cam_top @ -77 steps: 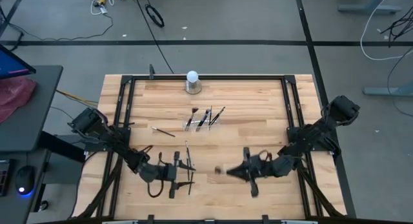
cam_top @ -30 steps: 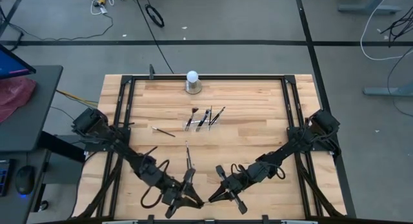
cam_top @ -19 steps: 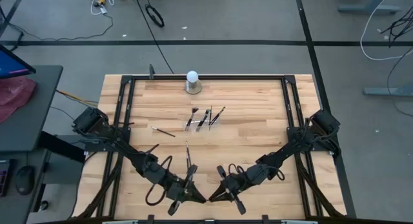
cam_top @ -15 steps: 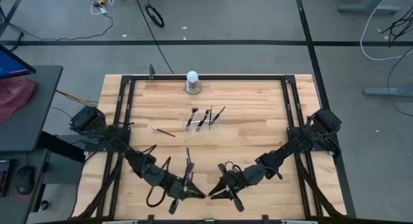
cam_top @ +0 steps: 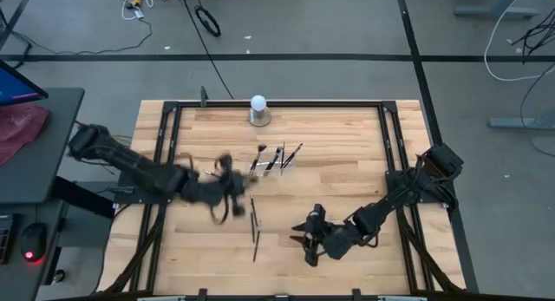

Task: Put items in baskets/containers
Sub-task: Put the brow brush into the transparent organizer

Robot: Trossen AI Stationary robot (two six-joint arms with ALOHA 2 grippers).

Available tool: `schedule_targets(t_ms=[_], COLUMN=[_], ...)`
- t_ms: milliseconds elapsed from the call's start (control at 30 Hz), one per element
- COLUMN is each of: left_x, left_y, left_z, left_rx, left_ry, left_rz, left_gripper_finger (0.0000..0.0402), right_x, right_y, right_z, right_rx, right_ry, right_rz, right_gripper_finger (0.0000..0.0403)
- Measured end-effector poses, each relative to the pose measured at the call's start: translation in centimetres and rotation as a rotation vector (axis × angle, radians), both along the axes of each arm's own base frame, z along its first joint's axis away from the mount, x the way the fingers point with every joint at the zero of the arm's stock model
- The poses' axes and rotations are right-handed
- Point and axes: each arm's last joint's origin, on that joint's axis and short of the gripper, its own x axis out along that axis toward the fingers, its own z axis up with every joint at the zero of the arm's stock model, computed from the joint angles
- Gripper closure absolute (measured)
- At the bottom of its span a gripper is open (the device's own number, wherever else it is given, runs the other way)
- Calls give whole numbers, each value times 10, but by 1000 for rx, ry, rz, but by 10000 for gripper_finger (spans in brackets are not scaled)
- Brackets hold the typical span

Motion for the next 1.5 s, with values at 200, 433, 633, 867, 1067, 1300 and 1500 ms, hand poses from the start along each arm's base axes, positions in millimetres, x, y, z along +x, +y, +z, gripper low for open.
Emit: schedule_targets(t_ms=[200,433,633,867,1067,1300,1500], left_x=[-13,-13,-13,-9,-2,6,9], left_y=[65,104,112,112,112,116,127], left_z=[4,-11,-14,-19,-22,-27,-26], left_rx=[-48,-137,-190,-231,-228,-221,-176], left_ry=[151,321,354,372,358,353,306], left_rz=[158,163,129,97,89,95,185], left_gripper_finger=[384,384,384,370,342,295,239], right_x=[-1,-1,0,0,1,1,2], right_y=[-2,-2,-1,-1,-1,0,-1], right_z=[-2,-2,-1,0,1,2,2], right_rx=[3,-1,-3,-4,0,-4,-15], right_ry=[-14,-22,-32,-39,-47,-56,-68], right_rz=[-21,-15,-11,-10,-8,-6,-21], right_gripper_finger=[285,294,296,296,296,296,296])
